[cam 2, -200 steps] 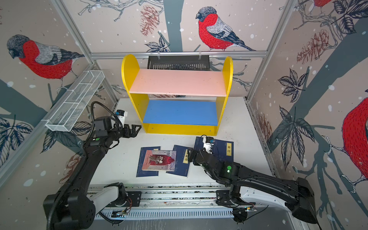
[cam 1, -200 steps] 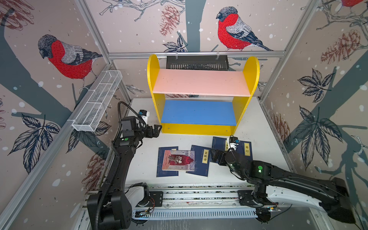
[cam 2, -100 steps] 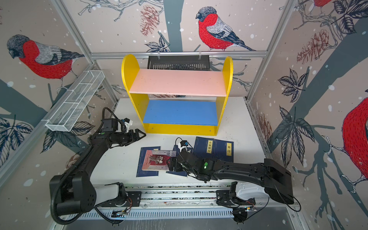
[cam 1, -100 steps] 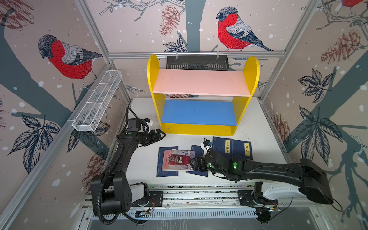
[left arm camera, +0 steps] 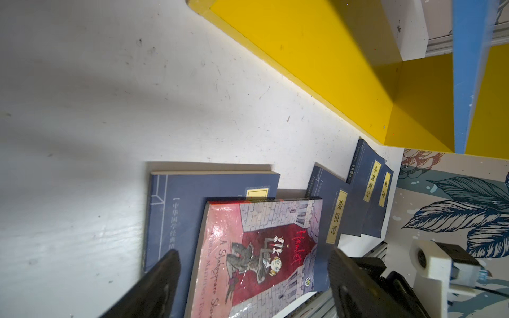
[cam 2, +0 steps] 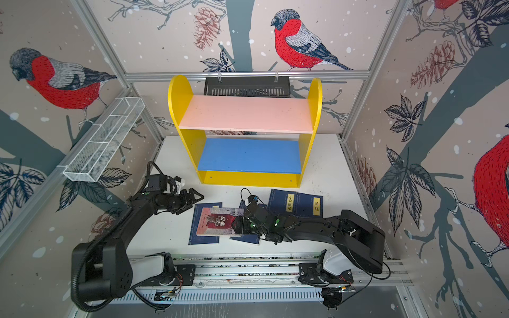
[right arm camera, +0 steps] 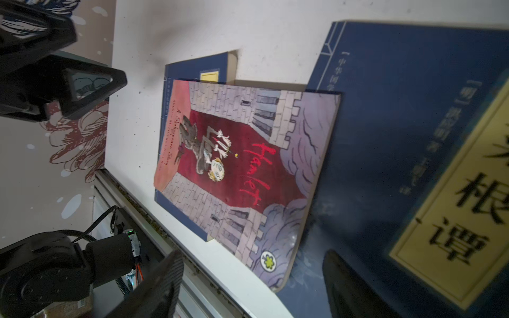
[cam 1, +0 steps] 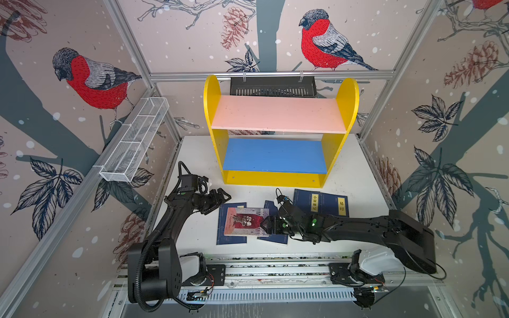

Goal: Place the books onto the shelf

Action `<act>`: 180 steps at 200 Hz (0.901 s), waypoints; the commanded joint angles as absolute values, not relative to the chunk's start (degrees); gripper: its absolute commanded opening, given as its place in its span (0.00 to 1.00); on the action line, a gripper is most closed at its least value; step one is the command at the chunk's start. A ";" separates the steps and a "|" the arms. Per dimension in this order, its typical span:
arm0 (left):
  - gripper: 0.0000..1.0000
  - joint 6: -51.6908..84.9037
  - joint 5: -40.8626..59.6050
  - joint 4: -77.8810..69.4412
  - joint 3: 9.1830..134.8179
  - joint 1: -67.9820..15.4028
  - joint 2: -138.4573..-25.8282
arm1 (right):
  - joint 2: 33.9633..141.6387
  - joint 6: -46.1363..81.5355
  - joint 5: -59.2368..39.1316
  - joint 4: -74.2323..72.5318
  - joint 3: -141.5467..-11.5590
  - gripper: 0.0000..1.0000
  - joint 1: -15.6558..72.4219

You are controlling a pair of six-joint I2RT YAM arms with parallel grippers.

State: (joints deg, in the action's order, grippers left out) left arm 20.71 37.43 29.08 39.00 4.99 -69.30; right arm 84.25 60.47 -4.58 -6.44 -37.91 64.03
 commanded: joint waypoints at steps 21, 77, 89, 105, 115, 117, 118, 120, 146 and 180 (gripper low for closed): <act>0.84 21.45 38.48 25.97 36.72 3.21 -66.78 | 88.67 61.33 -9.32 -10.49 -37.99 0.76 62.62; 0.82 21.86 36.45 25.63 36.47 -1.12 -68.43 | 92.01 62.24 -12.14 -16.60 -37.25 0.69 61.43; 0.82 22.05 35.80 25.32 36.30 -1.37 -69.06 | 92.22 62.70 -12.80 -18.63 -36.68 0.64 60.71; 0.82 22.13 35.51 24.96 36.12 -1.47 -69.57 | 92.22 63.31 -13.31 -20.76 -35.98 0.59 59.54; 0.82 22.32 35.44 24.80 35.95 -1.49 -69.52 | 92.15 63.54 -13.43 -21.85 -35.62 0.54 58.80; 0.82 22.34 35.43 24.79 35.95 -1.49 -69.46 | 92.19 63.59 -13.51 -22.07 -35.56 0.54 58.67; 0.82 22.38 35.42 24.79 35.90 -1.49 -69.44 | 92.19 63.61 -13.57 -22.16 -35.53 0.53 58.64; 0.82 22.40 35.46 24.74 35.80 -1.47 -69.44 | 92.20 63.63 -13.54 -22.33 -35.51 0.53 58.50; 0.82 21.94 35.01 25.58 37.00 -1.49 -67.92 | 92.28 63.02 -14.29 -23.79 -35.68 0.45 56.52; 0.82 20.52 32.81 28.76 39.17 -1.46 -67.37 | 92.37 61.79 -15.68 -22.21 -37.33 0.43 54.35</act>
State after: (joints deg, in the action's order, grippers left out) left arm 22.00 34.61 26.20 37.91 -1.43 -67.07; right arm 92.47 62.96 -14.50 -21.89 -35.92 55.20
